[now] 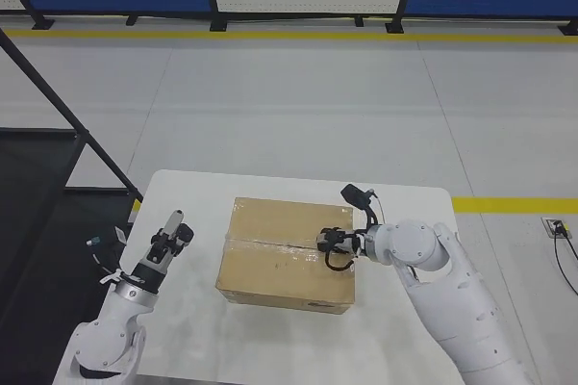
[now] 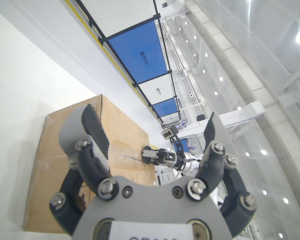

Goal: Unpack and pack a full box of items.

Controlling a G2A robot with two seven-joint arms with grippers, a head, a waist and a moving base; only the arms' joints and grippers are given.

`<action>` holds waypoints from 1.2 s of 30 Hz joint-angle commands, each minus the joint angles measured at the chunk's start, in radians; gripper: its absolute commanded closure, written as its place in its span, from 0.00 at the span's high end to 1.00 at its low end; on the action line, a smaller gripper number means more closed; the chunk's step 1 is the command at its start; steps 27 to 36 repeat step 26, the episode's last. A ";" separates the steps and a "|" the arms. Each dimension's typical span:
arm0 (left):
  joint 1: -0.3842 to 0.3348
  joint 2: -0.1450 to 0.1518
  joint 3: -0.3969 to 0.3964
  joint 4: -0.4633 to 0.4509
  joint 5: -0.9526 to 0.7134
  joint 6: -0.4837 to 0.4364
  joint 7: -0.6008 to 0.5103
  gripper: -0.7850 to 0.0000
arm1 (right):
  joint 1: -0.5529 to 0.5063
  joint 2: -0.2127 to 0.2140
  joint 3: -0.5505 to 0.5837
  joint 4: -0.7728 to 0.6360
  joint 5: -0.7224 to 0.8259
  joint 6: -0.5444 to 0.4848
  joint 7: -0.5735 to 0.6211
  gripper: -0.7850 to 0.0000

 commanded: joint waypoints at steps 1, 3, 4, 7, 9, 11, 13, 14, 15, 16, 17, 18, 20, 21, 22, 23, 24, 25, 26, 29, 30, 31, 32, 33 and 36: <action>-0.004 0.000 0.001 0.004 -0.002 0.002 0.000 1.00 | -0.014 0.005 0.016 -0.015 0.003 0.000 -0.003 0.00; -0.009 0.001 0.002 0.006 -0.001 0.004 -0.003 1.00 | -0.028 0.010 0.031 -0.033 0.004 0.002 -0.006 0.00; -0.012 0.001 0.003 0.007 -0.001 0.005 -0.003 1.00 | -0.036 0.013 0.039 -0.044 0.003 0.003 -0.007 0.00; -0.023 0.001 0.007 0.010 0.000 0.010 -0.006 1.00 | -0.061 0.022 0.069 -0.081 0.006 0.005 -0.013 0.00; -0.030 0.002 0.007 0.012 0.002 0.012 -0.008 1.00 | -0.086 0.029 0.101 -0.115 0.012 0.001 -0.025 0.00; -0.037 0.003 0.006 0.015 0.001 0.015 -0.012 1.00 | -0.126 0.039 0.149 -0.164 0.029 -0.015 -0.044 0.00; -0.043 0.004 0.003 0.019 -0.001 0.015 -0.015 1.00 | -0.181 0.050 0.211 -0.228 0.046 -0.049 -0.075 0.04; -0.045 0.005 0.000 0.021 -0.002 0.016 -0.014 1.00 | -0.215 0.055 0.246 -0.259 0.056 -0.059 -0.095 0.32; -0.047 0.005 -0.003 0.023 -0.004 0.016 -0.015 1.00 | -0.250 0.060 0.281 -0.293 0.063 -0.067 -0.119 0.47; -0.049 0.006 -0.006 0.026 -0.006 0.017 -0.016 1.00 | -0.285 0.064 0.315 -0.330 0.074 -0.082 -0.144 0.96; -0.051 0.006 -0.009 0.029 -0.008 0.018 -0.016 1.00 | -0.322 0.068 0.347 -0.365 0.090 -0.105 -0.164 1.00; -0.054 0.007 -0.012 0.032 -0.010 0.019 -0.018 1.00 | -0.359 0.071 0.382 -0.395 0.110 -0.129 -0.190 1.00; -0.058 0.008 -0.018 0.037 -0.010 0.024 -0.016 1.00 | -0.427 0.076 0.445 -0.443 0.150 -0.182 -0.243 1.00; -0.060 0.009 -0.020 0.039 -0.009 0.028 -0.017 1.00 | -0.447 0.077 0.463 -0.454 0.167 -0.205 -0.259 1.00; -0.062 0.010 -0.022 0.041 -0.010 0.029 -0.020 1.00 | -0.447 0.077 0.463 -0.454 0.167 -0.205 -0.259 1.00; -0.063 0.010 -0.022 0.041 -0.010 0.029 -0.020 1.00 | -0.447 0.077 0.463 -0.454 0.167 -0.205 -0.259 1.00; -0.063 0.010 -0.022 0.041 -0.010 0.029 -0.020 1.00 | -0.447 0.077 0.463 -0.454 0.167 -0.205 -0.259 1.00; -0.063 0.010 -0.022 0.041 -0.010 0.029 -0.020 1.00 | -0.455 0.077 0.468 -0.456 0.171 -0.214 -0.263 0.69; -0.063 0.010 -0.022 0.042 -0.010 0.029 -0.020 1.00 | -0.451 0.077 0.466 -0.455 0.169 -0.209 -0.261 0.74; -0.063 0.010 -0.022 0.042 -0.010 0.029 -0.020 1.00 | -0.451 0.077 0.466 -0.455 0.169 -0.209 -0.261 0.74; -0.063 0.010 -0.022 0.042 -0.010 0.029 -0.020 1.00 | -0.451 0.077 0.466 -0.455 0.169 -0.209 -0.261 0.74; -0.063 0.010 -0.022 0.042 -0.010 0.029 -0.020 1.00 | -0.451 0.077 0.466 -0.455 0.169 -0.209 -0.261 0.74; -0.063 0.010 -0.022 0.042 -0.010 0.029 -0.020 1.00 | -0.451 0.077 0.466 -0.455 0.169 -0.209 -0.261 0.74; -0.063 0.010 -0.022 0.042 -0.010 0.029 -0.020 1.00 | -0.451 0.077 0.466 -0.455 0.169 -0.209 -0.261 0.74; -0.063 0.010 -0.022 0.042 -0.010 0.029 -0.020 1.00 | -0.451 0.077 0.466 -0.455 0.169 -0.209 -0.261 0.74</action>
